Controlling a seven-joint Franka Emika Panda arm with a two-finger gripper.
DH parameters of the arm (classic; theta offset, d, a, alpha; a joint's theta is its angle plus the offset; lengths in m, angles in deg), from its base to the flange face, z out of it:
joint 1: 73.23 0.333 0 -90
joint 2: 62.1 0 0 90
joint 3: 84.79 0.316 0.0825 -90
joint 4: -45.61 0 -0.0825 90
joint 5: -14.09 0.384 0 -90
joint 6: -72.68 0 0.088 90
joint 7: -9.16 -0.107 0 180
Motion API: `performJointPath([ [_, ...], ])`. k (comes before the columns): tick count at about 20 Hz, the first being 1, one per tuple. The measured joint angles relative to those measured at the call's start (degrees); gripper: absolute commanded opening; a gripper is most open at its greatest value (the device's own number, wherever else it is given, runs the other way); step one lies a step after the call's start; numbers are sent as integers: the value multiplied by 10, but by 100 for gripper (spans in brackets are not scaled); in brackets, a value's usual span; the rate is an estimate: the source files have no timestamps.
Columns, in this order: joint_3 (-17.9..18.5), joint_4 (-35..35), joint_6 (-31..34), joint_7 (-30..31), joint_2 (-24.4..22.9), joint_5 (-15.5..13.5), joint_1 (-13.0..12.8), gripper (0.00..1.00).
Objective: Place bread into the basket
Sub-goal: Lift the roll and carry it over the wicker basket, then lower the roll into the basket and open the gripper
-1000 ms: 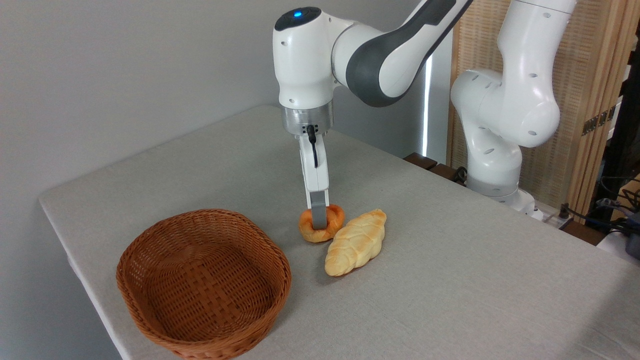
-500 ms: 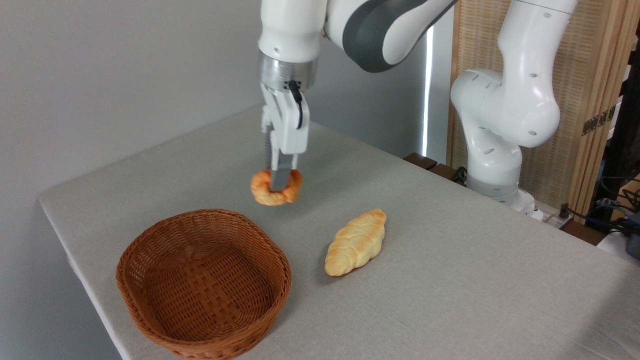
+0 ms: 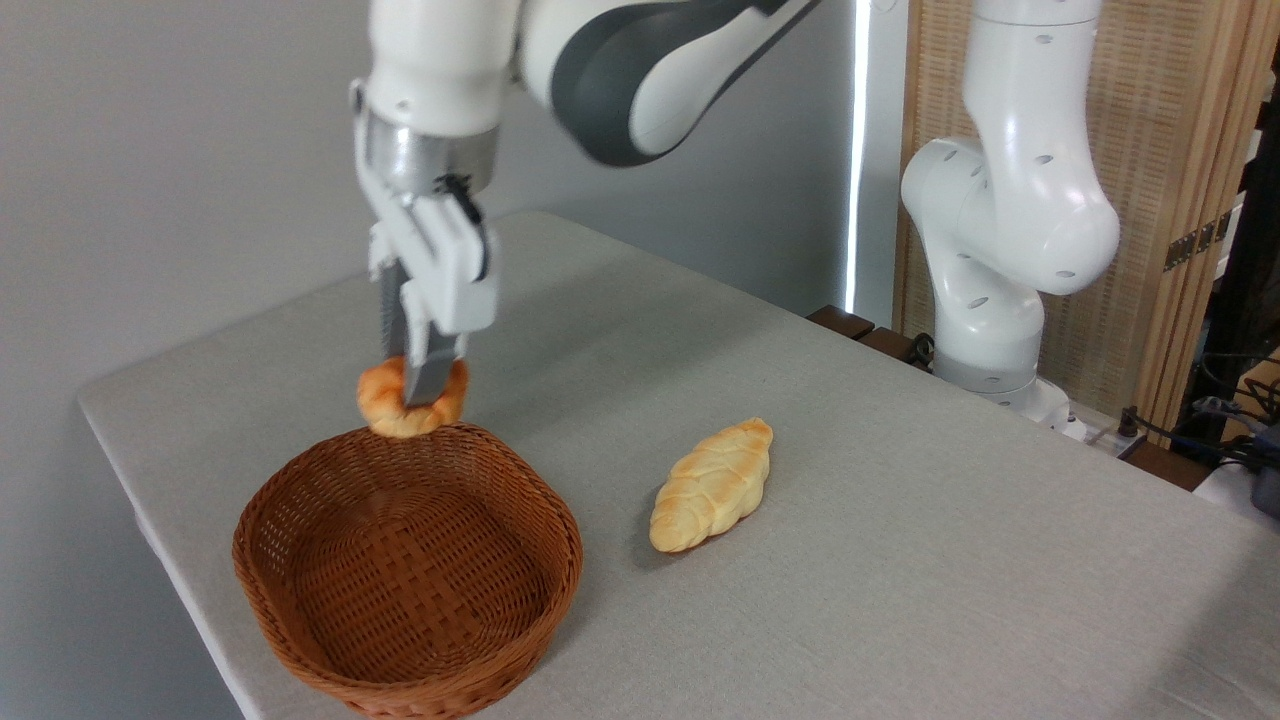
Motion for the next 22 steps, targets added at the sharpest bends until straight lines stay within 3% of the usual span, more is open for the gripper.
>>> performJointPath([
  [4, -3, -53, -32, 0, 91, 3, -1, 47],
  [5, -4, -60, -42, 0, 106, 9, -1, 52],
  [7, -7, -67, -48, -2, 124, 17, -2, 70],
  [8, -8, -69, -48, -3, 128, 20, -2, 91],
  [9, -11, -70, -48, -4, 130, 22, -2, 97],
  [22, -19, -73, -48, -4, 128, 32, -3, 100],
])
